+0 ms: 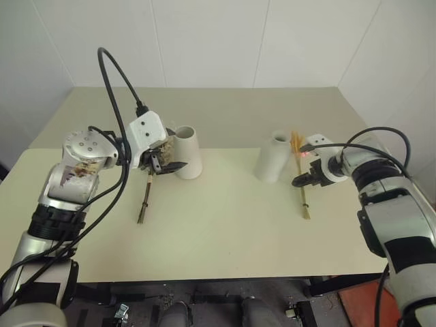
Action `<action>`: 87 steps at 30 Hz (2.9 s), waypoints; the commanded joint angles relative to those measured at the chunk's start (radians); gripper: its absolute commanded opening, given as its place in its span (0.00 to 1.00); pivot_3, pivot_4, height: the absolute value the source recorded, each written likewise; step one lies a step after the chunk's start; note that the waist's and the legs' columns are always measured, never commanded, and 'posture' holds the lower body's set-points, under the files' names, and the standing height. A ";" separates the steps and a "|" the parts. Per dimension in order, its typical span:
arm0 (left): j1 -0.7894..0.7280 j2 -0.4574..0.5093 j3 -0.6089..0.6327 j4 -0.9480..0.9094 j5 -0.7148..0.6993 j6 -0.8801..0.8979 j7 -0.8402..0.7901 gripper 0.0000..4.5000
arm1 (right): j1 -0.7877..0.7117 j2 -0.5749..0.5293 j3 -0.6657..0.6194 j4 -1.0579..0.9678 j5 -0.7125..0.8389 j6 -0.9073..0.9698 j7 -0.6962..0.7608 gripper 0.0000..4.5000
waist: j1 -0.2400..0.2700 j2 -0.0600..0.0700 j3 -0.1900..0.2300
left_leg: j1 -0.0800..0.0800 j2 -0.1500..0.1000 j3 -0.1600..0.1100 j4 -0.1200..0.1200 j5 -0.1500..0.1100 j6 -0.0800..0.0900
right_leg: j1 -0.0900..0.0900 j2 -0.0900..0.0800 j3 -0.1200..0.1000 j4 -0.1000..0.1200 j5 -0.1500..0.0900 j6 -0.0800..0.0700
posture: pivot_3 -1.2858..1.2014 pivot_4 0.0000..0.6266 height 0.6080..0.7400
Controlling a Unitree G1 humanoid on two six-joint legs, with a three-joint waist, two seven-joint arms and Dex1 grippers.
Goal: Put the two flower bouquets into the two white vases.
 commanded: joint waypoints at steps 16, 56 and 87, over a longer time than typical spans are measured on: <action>0.002 0.026 0.027 -0.041 0.002 0.013 0.023 1.00 | -0.127 -0.017 -0.339 0.009 0.038 -0.190 -0.473 0.00 | -0.017 0.002 0.001 | 0.000 0.000 0.000 0.000 0.000 0.000 | 0.000 0.000 0.000 0.000 0.000 0.000 | 0.52 0.24 1.00; -0.021 0.031 0.017 -0.001 -0.004 -0.014 -0.006 1.00 | 0.483 0.360 -0.591 -1.230 0.424 -0.464 -0.807 0.00 | -0.014 0.005 0.003 | -0.001 0.000 -0.004 0.000 0.000 0.000 | -0.001 0.001 -0.001 0.007 0.000 0.000 | 0.52 0.24 1.00; 0.159 0.152 0.328 -0.301 -0.342 0.635 0.087 1.00 | 0.833 0.007 -0.569 -1.895 0.615 0.183 -0.587 0.99 | -0.005 0.004 0.003 | -0.001 0.000 -0.005 0.000 0.000 0.000 | 0.001 0.000 -0.002 0.001 0.000 0.000 | 0.52 0.24 1.00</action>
